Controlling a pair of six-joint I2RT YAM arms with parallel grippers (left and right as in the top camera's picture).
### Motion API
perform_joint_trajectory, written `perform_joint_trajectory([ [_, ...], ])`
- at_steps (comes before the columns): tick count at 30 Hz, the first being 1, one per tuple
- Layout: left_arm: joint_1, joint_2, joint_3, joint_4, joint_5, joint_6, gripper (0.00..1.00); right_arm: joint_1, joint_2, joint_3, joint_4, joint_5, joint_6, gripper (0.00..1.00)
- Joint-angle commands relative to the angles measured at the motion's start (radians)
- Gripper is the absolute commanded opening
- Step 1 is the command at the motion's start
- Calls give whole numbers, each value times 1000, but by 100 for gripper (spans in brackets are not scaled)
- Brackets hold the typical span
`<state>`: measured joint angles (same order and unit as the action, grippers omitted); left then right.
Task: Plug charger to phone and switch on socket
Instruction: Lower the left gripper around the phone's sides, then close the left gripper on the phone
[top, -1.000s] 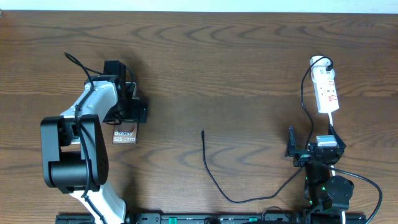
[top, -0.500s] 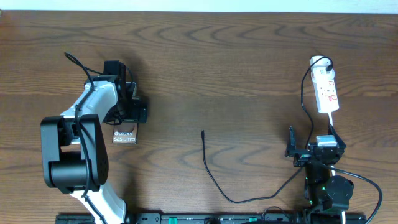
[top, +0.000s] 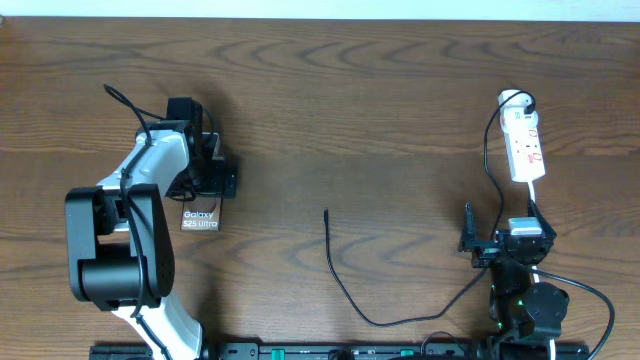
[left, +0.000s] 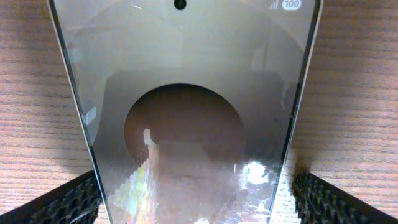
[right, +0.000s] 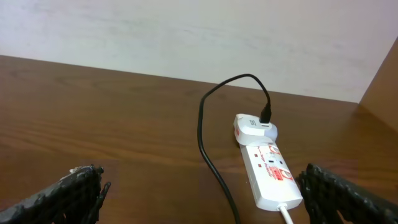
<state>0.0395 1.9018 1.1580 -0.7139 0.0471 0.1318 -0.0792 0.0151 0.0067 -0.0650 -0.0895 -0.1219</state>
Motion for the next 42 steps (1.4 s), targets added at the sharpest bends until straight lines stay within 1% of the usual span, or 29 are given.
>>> perform_joint_trajectory([
  [1, 3, 37, -42, -14, -36, 7, 98, 9, -2, -1, -5, 5, -14, 99],
  [26, 3, 37, -42, -30, -36, 29, 98, 9, -2, -1, -5, 5, -14, 99],
  [36, 3, 37, -42, -28, -36, 29, 91, 9, -2, -1, -5, 5, -14, 99],
  [42, 3, 37, -42, -28, -36, 29, 91, 9, -2, -1, -5, 5, -14, 99],
])
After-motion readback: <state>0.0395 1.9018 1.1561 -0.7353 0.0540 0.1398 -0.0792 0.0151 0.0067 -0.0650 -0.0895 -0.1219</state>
